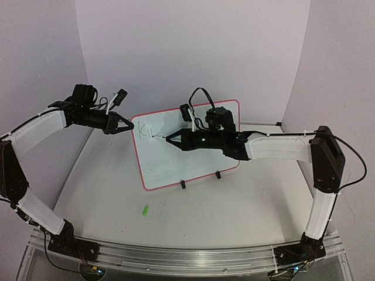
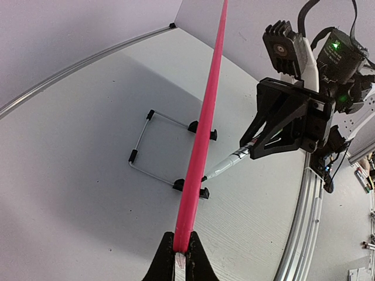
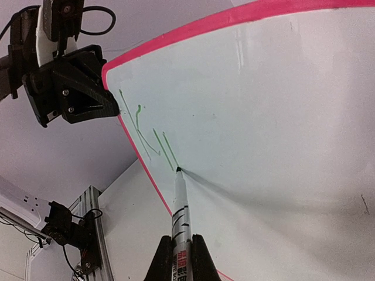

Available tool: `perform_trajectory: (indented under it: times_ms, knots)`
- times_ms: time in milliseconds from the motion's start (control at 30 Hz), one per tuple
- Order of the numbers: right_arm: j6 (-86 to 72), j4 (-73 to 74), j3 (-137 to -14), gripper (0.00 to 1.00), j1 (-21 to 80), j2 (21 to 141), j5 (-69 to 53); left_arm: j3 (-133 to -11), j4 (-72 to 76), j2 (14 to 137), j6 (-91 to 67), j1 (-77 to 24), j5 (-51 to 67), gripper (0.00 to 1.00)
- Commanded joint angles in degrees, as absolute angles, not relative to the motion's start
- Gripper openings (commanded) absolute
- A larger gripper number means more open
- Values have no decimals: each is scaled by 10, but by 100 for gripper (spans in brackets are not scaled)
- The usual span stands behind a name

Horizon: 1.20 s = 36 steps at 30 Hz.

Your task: Write a sentence on the whiteboard

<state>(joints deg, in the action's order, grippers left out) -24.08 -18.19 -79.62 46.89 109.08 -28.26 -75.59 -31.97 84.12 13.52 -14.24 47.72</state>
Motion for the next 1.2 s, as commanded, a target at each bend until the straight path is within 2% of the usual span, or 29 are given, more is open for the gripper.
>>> perform_trajectory:
  times_ms: [0, 733, 1167]
  knots:
    - [-240, -185, -793, 0, 464, 1085, -271, -761, -310, 813, 140, -142, 486, 0]
    - [-256, -238, -834, 0, 464, 1092, -266, -761, -310, 811, 141, -142, 487, 0]
    - [-251, -249, -793, 0, 462, 1061, -218, -760, -310, 809, 140, -142, 486, 0]
